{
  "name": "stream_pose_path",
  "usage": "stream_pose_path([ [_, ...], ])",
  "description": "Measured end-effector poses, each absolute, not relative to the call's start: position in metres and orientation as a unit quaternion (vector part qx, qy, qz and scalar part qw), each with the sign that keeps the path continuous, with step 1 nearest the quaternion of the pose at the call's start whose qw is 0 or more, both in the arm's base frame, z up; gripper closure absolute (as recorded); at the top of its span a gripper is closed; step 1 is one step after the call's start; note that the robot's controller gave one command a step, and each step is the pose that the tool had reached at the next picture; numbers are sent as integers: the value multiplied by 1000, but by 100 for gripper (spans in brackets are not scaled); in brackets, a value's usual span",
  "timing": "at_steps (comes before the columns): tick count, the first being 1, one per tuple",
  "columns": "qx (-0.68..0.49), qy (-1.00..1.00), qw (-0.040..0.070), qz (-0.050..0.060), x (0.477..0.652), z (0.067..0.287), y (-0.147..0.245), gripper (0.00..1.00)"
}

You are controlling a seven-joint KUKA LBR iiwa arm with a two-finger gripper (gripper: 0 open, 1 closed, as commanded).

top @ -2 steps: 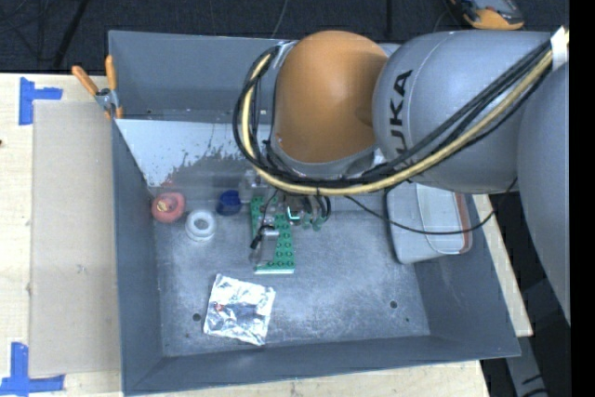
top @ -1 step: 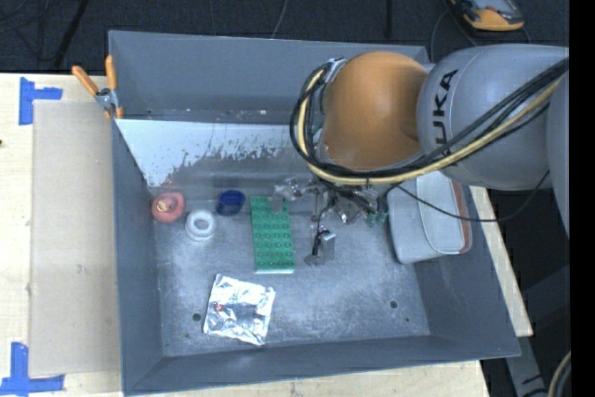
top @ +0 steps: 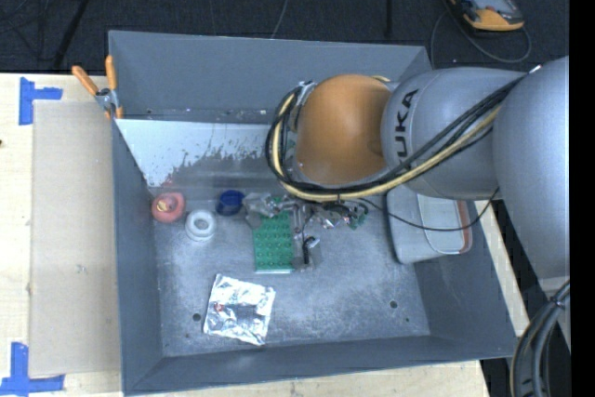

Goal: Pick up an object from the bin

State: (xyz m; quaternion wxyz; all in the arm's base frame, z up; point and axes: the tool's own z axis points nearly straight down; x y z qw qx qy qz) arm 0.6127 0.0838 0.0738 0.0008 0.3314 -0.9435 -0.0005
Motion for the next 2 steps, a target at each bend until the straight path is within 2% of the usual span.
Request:
stream_pose_path([
  [1,329,-944,0,-1,614,78,84,100],
  [2,314,-950,-4,0,585,210,98,100],
])
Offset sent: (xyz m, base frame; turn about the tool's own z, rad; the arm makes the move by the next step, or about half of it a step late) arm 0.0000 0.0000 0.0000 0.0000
